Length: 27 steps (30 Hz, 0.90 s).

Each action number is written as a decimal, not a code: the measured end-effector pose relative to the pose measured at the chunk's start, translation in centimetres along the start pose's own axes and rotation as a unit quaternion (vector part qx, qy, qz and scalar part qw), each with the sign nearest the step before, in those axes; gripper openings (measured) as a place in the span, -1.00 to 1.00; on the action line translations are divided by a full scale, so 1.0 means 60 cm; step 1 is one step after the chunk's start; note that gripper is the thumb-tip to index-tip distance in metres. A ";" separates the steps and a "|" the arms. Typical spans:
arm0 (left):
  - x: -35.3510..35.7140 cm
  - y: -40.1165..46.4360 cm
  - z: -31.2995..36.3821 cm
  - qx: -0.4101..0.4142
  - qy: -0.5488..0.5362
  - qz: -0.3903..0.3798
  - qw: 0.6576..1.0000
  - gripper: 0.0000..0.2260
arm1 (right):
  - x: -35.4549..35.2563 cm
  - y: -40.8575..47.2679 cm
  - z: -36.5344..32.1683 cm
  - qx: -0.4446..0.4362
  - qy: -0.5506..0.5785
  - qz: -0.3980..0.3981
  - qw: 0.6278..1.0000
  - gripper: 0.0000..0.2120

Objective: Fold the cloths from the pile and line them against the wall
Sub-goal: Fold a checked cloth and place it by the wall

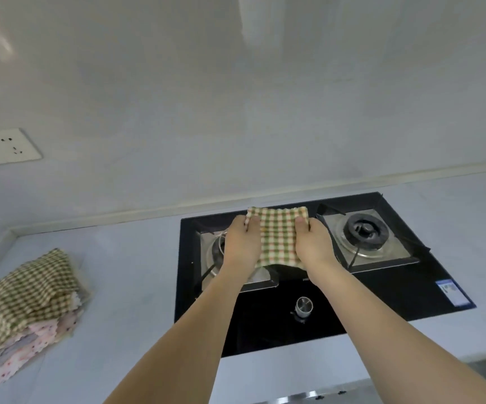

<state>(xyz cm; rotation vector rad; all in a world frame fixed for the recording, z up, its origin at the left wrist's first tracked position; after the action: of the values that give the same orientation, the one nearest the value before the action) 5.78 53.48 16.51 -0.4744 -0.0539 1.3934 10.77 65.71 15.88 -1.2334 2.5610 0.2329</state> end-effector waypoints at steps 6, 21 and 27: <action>0.175 0.013 0.035 -0.129 -0.021 -0.060 0.990 -0.88 | -0.152 0.107 0.052 0.034 -0.011 -0.033 0.999 -0.67; 0.587 0.135 0.109 -0.164 0.028 -0.121 0.979 -0.87 | -0.453 0.402 0.226 0.155 0.018 -0.026 0.987 -0.68; 0.772 0.200 0.153 -0.180 0.010 -0.092 0.979 -0.89 | -0.572 0.557 0.306 0.173 0.027 -0.063 0.983 -0.72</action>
<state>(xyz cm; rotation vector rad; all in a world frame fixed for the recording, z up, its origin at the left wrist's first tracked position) 0.63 101.44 9.53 -0.7655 -0.3309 1.1978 8.34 116.67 10.36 -1.2702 2.4195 -0.2660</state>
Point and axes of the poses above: each hand's wrist, its own y-axis towards the middle knuckle, its own x-axis out of the palm, z = x × y, the point moved 1 cm from there along y, towards the middle knuckle, and after that the axes turned 12 degrees about -x, right-handed, at the moved point
